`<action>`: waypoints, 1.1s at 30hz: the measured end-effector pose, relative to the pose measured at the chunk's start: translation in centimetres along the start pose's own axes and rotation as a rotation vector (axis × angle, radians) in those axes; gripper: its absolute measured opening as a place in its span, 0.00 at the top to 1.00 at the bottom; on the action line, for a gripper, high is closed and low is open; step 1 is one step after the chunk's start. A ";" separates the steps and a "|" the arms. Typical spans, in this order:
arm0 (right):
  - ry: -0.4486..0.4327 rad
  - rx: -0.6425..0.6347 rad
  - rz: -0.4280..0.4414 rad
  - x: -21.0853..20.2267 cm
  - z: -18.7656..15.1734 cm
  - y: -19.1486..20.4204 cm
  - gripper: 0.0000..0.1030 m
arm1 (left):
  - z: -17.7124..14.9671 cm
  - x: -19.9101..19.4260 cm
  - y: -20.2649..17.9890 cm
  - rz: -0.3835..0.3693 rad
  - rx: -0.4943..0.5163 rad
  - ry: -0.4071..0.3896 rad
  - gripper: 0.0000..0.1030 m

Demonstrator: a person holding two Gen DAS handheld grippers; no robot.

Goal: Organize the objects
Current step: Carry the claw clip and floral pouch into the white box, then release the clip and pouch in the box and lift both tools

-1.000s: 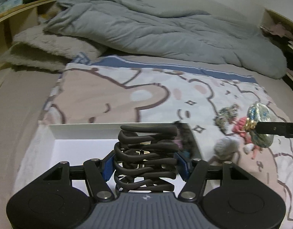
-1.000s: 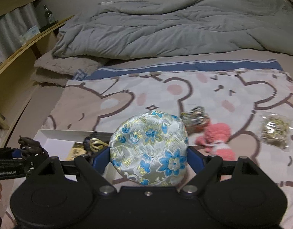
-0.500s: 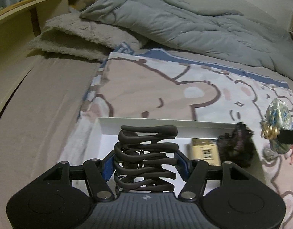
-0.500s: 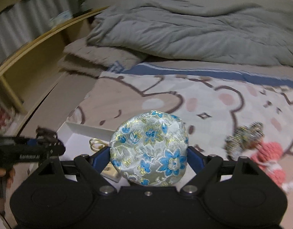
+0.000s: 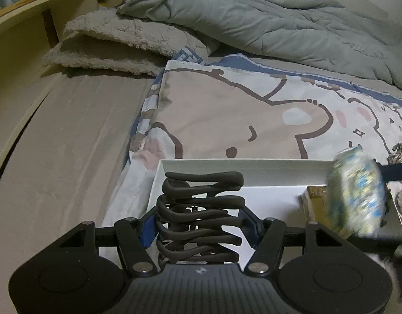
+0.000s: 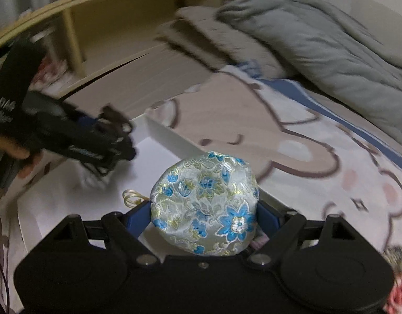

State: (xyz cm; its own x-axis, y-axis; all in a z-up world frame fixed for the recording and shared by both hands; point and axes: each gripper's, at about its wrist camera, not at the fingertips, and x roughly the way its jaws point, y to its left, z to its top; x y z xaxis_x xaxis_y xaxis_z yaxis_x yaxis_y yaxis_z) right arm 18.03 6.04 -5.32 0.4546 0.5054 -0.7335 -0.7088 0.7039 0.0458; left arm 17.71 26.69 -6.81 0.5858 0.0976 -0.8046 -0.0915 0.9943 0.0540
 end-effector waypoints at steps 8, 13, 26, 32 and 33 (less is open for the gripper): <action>0.025 -0.105 0.071 3.4 1.2 3.8 0.17 | 0.4 0.2 0.7 -0.026 -0.071 -0.028 0.26; 0.027 -0.094 0.052 5.0 1.6 4.6 0.09 | 0.2 0.3 0.8 -0.015 -0.056 -0.001 0.26; 0.039 -0.028 0.086 3.3 1.3 2.6 0.24 | 0.1 0.1 0.6 -0.021 -0.052 0.032 0.36; 0.022 0.011 0.079 2.1 1.1 2.1 0.24 | 0.0 -0.6 0.2 -0.019 -0.060 0.040 0.38; 0.019 0.016 0.077 1.9 1.2 2.1 0.24 | 0.0 -0.9 0.2 -0.019 -0.059 0.038 0.38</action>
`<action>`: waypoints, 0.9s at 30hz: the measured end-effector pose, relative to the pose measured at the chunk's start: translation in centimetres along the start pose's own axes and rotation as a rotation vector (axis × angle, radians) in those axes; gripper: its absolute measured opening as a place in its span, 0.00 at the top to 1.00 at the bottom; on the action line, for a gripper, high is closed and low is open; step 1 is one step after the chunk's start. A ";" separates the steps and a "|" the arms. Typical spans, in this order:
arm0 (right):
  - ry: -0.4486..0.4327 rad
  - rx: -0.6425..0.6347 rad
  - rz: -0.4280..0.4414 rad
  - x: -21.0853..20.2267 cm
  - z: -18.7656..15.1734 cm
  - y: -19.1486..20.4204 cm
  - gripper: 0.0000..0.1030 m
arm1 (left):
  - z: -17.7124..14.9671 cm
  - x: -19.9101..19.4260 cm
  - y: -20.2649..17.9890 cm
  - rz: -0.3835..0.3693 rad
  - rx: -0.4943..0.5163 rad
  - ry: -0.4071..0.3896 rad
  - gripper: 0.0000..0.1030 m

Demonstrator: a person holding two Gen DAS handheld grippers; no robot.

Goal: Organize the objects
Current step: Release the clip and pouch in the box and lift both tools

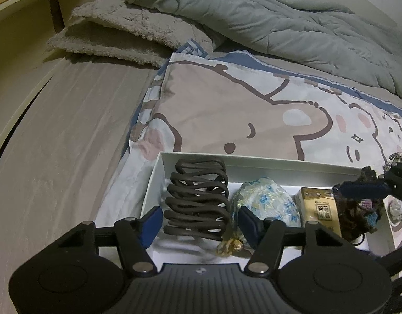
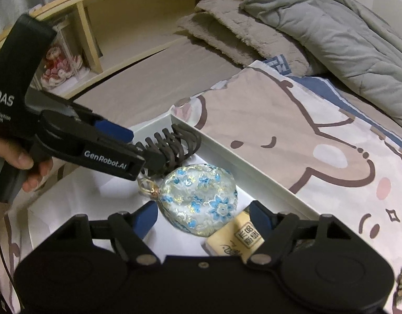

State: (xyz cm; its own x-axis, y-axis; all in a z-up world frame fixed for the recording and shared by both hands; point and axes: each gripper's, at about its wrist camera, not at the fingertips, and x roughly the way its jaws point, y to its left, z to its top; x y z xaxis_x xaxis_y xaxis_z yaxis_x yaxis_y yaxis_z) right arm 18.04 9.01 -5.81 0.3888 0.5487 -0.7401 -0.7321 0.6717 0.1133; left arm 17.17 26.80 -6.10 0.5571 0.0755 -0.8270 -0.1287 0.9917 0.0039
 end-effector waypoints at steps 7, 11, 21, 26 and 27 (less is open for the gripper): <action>-0.031 0.066 -0.011 -2.1 -0.2 -0.8 0.22 | -0.6 -2.0 -0.4 -0.001 0.000 -0.011 0.38; -0.051 0.101 -0.017 -3.5 -0.5 -1.3 0.21 | -1.2 -3.4 -0.8 0.000 0.001 -0.023 0.38; -0.099 0.139 -0.044 -8.0 -1.7 -1.7 0.19 | -2.8 -7.0 -1.6 -0.005 -0.001 -0.055 0.38; -0.111 0.146 -0.064 -9.9 -2.5 -1.8 0.18 | -3.4 -8.7 -2.0 -0.018 -0.006 -0.075 0.37; -0.113 0.148 -0.070 -10.3 -2.7 -1.9 0.18 | -3.6 -9.1 -2.2 -0.022 -0.006 -0.080 0.37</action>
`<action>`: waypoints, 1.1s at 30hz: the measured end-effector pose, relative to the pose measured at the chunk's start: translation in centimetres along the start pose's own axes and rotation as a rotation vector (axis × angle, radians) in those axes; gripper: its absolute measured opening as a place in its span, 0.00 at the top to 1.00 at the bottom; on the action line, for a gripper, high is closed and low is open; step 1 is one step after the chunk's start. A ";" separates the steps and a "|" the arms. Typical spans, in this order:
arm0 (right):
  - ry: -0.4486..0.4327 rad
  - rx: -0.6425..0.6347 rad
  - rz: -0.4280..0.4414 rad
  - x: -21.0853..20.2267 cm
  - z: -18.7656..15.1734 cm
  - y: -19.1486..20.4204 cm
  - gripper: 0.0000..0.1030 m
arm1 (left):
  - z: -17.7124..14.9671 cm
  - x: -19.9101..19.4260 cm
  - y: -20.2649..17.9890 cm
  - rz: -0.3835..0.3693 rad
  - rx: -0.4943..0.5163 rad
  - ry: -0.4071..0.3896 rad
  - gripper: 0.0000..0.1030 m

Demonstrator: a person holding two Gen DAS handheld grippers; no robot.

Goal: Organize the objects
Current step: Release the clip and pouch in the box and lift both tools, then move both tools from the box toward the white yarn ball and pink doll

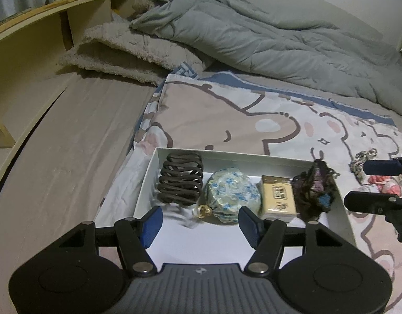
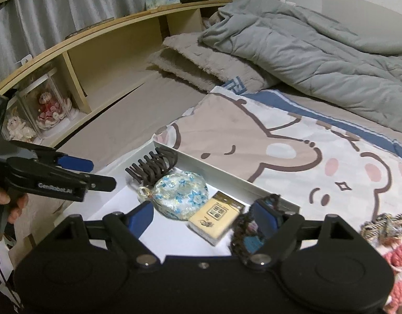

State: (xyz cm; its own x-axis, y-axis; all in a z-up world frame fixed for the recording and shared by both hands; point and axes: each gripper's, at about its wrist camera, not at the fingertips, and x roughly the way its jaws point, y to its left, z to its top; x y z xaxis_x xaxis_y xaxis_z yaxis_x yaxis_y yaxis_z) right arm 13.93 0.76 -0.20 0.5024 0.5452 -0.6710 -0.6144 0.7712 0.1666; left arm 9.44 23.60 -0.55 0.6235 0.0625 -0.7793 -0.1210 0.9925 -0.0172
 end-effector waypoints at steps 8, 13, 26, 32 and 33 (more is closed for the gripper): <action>-0.022 0.018 -0.034 -2.5 -1.2 -0.6 0.11 | -1.1 -2.6 -1.0 -0.021 0.010 -0.028 0.26; -0.037 0.031 -0.050 -3.5 -1.8 -1.1 0.07 | -1.7 -4.0 -1.5 -0.033 0.014 -0.054 0.14; -0.053 0.068 -0.093 -5.2 -2.8 -1.7 0.00 | -2.7 -5.6 -2.2 -0.040 -0.003 -0.103 0.00; -0.058 0.069 -0.110 -5.7 -3.0 -1.9 0.00 | -2.7 -5.7 -2.4 -0.033 -0.004 -0.106 0.00; -0.059 0.067 -0.115 -5.7 -3.0 -1.8 0.00 | -2.7 -5.7 -2.4 -0.034 -0.004 -0.107 0.00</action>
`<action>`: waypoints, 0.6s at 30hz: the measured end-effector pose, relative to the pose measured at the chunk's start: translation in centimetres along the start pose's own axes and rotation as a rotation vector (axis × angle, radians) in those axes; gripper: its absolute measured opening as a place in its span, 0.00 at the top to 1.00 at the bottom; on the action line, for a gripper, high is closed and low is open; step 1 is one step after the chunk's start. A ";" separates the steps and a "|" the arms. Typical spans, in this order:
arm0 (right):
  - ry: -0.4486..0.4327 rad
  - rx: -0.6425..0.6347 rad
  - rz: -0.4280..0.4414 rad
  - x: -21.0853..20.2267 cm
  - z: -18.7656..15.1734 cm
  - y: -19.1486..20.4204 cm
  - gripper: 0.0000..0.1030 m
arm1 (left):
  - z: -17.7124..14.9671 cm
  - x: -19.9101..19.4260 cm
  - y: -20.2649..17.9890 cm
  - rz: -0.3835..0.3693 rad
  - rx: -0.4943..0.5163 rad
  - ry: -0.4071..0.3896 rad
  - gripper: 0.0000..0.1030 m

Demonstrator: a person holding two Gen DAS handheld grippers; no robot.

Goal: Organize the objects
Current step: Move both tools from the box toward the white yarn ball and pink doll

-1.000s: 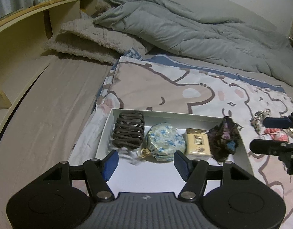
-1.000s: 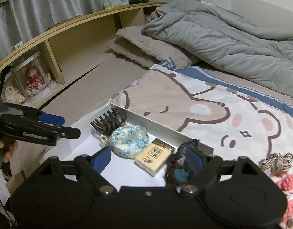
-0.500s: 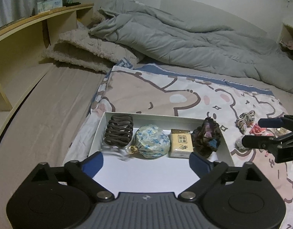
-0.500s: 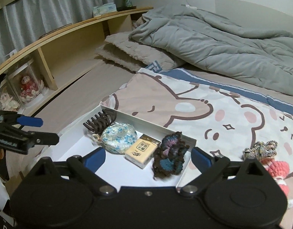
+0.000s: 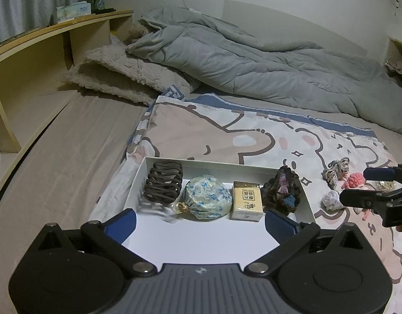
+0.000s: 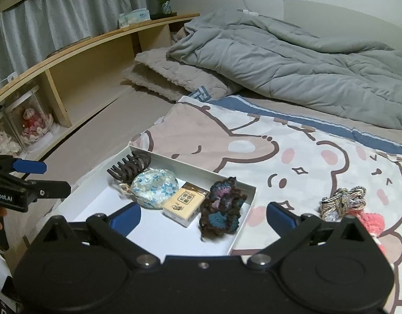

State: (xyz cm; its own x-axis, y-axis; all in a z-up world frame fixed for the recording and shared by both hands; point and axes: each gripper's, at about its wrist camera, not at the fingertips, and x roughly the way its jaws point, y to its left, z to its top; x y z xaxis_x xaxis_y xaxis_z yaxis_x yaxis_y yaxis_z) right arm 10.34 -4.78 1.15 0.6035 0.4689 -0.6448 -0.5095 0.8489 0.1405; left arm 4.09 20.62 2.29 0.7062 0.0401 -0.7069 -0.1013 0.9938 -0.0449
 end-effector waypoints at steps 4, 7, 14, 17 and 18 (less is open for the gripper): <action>-0.005 0.008 -0.006 -0.3 0.0 -0.2 0.00 | 0.1 0.0 -0.3 -0.001 0.005 -0.003 0.00; -0.008 0.013 -0.009 -0.5 0.1 -0.5 0.00 | 0.2 0.1 -0.5 -0.007 -0.005 -0.005 0.00; -0.011 0.030 -0.021 -1.1 0.1 -1.7 0.00 | 0.8 0.9 -1.6 -0.022 0.006 0.000 0.00; -0.010 0.037 -0.033 -1.4 0.0 -2.6 0.00 | 1.1 1.2 -2.5 -0.035 0.019 0.001 0.00; -0.011 0.039 -0.040 -1.6 -0.1 -2.9 0.00 | 1.3 1.3 -2.9 -0.037 0.025 0.000 0.00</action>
State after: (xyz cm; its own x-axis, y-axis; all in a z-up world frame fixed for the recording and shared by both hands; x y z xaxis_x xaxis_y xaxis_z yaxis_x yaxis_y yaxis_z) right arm 10.86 -8.03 1.71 0.6294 0.4369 -0.6426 -0.4607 0.8757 0.1442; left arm 6.22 17.92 2.36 0.7092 0.0030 -0.7050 -0.0572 0.9969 -0.0533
